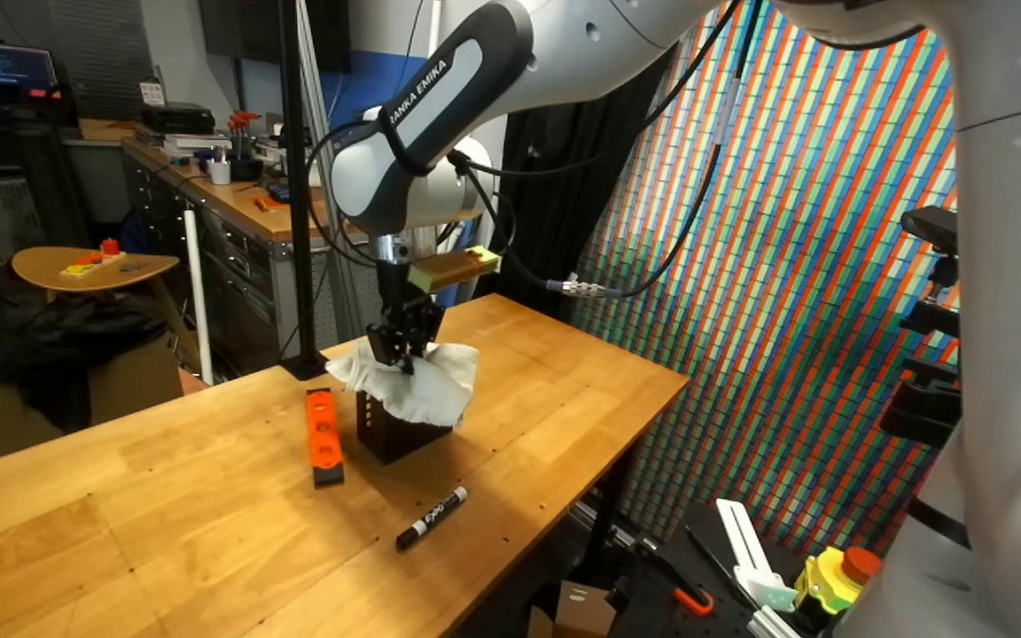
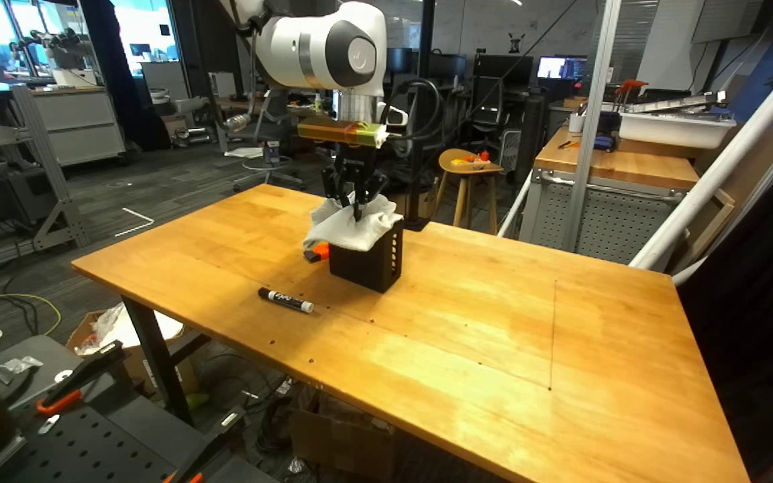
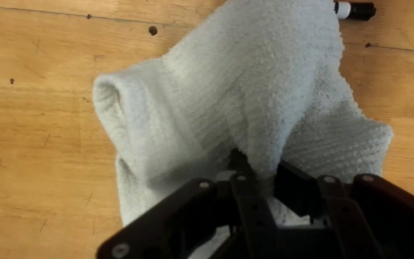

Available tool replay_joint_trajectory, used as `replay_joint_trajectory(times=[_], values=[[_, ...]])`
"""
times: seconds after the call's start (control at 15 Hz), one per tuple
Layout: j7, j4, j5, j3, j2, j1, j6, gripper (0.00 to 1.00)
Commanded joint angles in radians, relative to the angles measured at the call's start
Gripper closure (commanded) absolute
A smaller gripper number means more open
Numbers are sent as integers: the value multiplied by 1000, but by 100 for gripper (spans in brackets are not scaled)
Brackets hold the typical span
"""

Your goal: Put the white towel inside the black holder

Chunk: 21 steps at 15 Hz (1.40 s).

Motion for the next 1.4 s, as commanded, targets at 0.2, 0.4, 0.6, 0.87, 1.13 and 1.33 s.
replay_joint_trajectory(times=[0.2, 0.4, 0.6, 0.87, 1.13, 1.33], values=[[-59, 3, 6, 21, 2, 7, 42, 96], [-79, 17, -11, 24, 7, 14, 56, 96], [-97, 32, -29, 21, 19, 19, 64, 96], [-111, 52, -64, 8, 42, 17, 61, 96], [-118, 75, -84, 2, 68, 11, 57, 96], [-132, 77, -74, 10, 82, 9, 54, 96]])
